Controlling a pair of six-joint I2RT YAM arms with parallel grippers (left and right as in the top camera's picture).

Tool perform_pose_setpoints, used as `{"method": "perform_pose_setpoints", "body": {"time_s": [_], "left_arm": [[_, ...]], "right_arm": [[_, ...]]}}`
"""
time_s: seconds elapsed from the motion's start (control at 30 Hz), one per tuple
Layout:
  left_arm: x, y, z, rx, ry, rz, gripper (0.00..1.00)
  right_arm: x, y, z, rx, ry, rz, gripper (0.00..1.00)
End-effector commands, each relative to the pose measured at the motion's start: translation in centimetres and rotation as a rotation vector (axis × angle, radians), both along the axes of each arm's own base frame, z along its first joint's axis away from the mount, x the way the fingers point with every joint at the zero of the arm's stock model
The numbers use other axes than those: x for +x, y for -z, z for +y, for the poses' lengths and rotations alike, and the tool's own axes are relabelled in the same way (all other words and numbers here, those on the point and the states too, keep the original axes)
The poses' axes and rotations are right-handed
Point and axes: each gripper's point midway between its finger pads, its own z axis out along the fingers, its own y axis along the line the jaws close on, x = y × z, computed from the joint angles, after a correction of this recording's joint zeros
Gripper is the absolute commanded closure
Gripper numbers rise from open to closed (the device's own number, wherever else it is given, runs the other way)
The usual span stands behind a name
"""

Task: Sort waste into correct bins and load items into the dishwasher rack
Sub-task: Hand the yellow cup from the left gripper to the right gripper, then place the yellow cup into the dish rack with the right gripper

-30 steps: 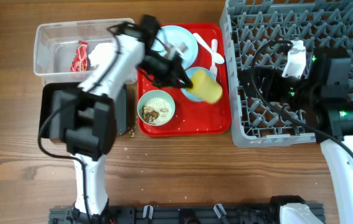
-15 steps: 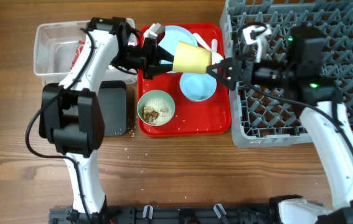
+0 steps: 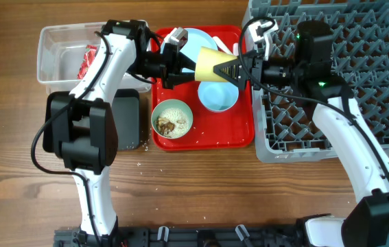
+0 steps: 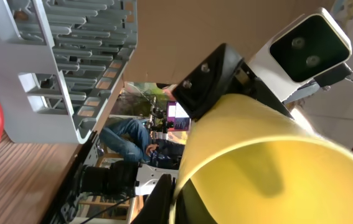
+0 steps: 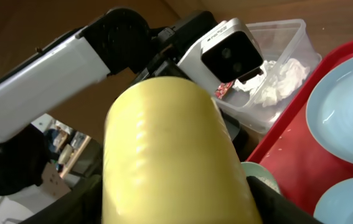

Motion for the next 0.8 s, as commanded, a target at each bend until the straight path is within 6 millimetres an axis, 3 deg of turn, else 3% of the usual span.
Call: {"method": "perform_pose_setpoints", "body": {"time_s": [0.0, 0.03, 0.17, 0.27, 0.33, 0.47, 0.6, 0.73, 0.77], "left_arm": [[-0.4, -1.8, -0.1, -0.041, -0.002, -0.047, 0.96], [-0.4, -1.8, -0.1, -0.04, -0.002, -0.047, 0.96], [-0.4, -1.8, -0.1, -0.041, -0.003, -0.048, 0.59], [-0.4, -1.7, -0.1, -0.039, -0.002, -0.059, 0.44], [-0.4, -1.5, 0.0, -0.028, 0.0, -0.063, 0.39], [-0.2, 0.5, 0.1, 0.071, 0.022, -0.14, 0.36], [0.9, 4.6, 0.9, 0.289, 0.049, -0.281, 0.35], [3.3, 9.0, 3.4, 0.629, -0.006, -0.297, 0.32], [3.8, 9.3, 4.0, 0.684, -0.024, -0.306, 0.31]], "right_arm": [[0.2, -0.2, 0.3, 0.008, -0.018, -0.006, 0.47], [0.1, -0.2, 0.3, 0.011, -0.023, -0.004, 0.52], [0.0, -0.2, 0.3, 0.01, -0.022, -0.001, 0.54], [0.4, -0.6, -0.7, 0.011, 0.006, -0.013, 0.54], [1.2, -1.0, -2.5, -0.002, 0.077, -0.007, 0.54], [2.5, 0.2, -8.5, -0.144, 0.359, 0.075, 0.54], [2.2, 1.1, -12.7, -0.364, 0.57, 0.137, 0.53], [1.8, -0.2, -15.6, -0.563, 0.722, 0.155, 0.51], [1.9, -0.5, -16.2, -0.596, 0.759, 0.16, 0.5]]}}
